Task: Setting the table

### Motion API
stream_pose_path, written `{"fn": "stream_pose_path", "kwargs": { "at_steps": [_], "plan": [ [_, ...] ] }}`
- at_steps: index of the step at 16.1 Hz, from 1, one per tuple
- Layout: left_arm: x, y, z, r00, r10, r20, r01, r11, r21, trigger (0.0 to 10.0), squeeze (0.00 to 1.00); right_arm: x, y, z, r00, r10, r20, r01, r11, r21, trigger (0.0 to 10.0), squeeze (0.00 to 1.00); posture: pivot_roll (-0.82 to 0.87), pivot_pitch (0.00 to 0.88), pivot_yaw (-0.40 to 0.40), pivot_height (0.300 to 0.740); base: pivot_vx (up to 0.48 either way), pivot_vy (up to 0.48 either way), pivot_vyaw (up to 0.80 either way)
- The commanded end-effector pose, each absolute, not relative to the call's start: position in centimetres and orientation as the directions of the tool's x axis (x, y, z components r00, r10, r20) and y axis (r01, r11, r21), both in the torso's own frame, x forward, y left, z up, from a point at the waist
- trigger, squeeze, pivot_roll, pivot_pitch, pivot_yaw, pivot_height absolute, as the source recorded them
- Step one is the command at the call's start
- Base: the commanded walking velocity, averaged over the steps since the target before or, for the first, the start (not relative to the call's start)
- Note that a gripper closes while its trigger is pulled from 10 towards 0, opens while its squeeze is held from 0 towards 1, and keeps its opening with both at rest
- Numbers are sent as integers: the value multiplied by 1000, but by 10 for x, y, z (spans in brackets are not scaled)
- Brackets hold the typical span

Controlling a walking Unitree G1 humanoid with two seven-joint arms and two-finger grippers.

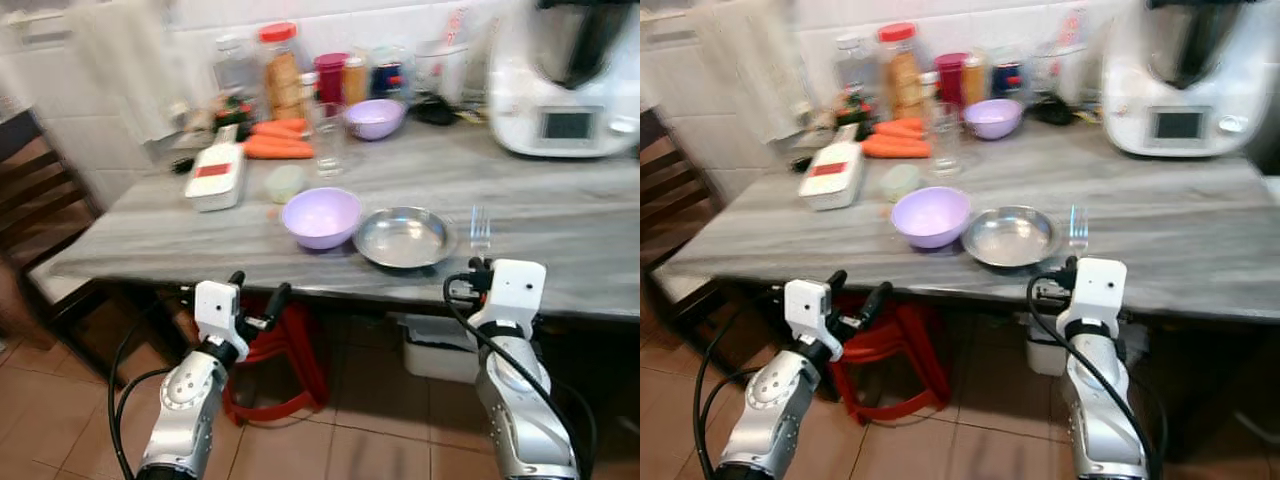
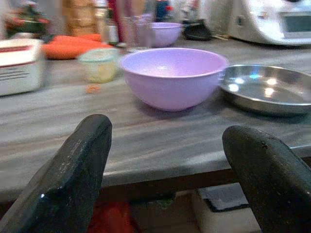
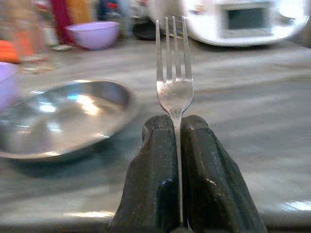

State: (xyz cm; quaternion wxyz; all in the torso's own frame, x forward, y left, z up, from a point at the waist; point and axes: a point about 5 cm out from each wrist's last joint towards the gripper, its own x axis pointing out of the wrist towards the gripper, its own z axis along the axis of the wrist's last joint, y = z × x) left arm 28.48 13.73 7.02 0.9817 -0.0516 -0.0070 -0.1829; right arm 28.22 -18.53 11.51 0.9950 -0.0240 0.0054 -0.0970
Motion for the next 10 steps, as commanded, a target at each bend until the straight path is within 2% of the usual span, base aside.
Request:
{"fn": "stream_pose_path", "kwargs": {
  "at_steps": [1,6,9,10],
  "plan": [
    [287,138,74,929,-368,38,370,924,-96,10000,0,284,-185,116,981,-196,-9,195,979,-50,10000,0,-109,0,135,740,0,0,0],
    [282,128,73,884,-466,28,466,877,-114,10000,0,288,-196,115,971,-238,-37,235,970,-64,10000,0,-108,0,139,740,0,0,0],
    [271,120,73,807,-590,21,588,801,-110,10000,0,299,-211,115,955,-282,-90,275,958,-82,10000,0,-109,0,136,740,0,0,0],
    [268,124,70,801,-599,6,596,796,-110,10000,0,307,-215,117,952,-285,-111,278,958,-76,10000,0,-110,5,136,740,0,0,0]
  ]
}}
